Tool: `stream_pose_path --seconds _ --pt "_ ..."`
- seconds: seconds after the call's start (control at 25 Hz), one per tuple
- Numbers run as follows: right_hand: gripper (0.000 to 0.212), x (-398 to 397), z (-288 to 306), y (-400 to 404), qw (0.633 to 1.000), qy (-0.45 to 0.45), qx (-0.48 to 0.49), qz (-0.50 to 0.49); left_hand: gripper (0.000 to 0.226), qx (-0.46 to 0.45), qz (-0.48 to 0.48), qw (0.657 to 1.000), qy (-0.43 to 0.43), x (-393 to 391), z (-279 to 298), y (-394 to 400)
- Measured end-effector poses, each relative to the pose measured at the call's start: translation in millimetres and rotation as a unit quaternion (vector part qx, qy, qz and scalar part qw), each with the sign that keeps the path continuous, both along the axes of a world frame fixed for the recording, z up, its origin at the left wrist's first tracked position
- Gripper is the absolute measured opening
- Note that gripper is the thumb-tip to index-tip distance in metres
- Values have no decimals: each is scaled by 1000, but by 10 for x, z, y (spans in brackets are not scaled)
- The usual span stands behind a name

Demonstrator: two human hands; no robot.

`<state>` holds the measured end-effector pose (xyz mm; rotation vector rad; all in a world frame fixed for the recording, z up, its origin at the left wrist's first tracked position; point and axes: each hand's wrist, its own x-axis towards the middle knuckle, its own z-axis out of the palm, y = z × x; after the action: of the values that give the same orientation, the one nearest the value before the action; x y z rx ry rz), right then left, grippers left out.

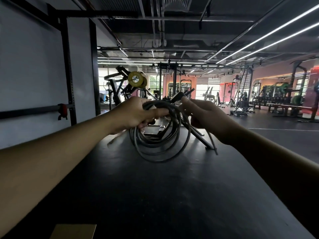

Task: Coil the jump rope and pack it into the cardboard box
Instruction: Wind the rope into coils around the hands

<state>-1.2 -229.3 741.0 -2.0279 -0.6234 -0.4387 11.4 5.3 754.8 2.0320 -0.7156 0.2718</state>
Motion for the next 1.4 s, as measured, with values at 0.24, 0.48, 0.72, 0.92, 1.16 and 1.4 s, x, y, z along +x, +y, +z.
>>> stream_pose_path --seconds 0.24,0.48,0.72,0.92,1.16,1.4 --pt "84 -94 -155 229 970 102 175 131 29 -255 -10 966 32 39 -83 -133" --pt "63 -14 -455 717 949 108 285 81 24 -503 52 859 85 1 -99 -418" --pt "44 4 -514 949 920 100 377 42 38 -471 129 872 35 32 -275 -453" --pt "26 13 -430 738 954 63 291 36 21 -371 31 922 103 12 -398 -114" --pt "20 -30 -201 459 998 47 41 7 86 -157 25 983 95 -116 -4 433" --pt "11 -6 -99 568 982 4 -176 75 63 223 22 971 82 -221 379 389"
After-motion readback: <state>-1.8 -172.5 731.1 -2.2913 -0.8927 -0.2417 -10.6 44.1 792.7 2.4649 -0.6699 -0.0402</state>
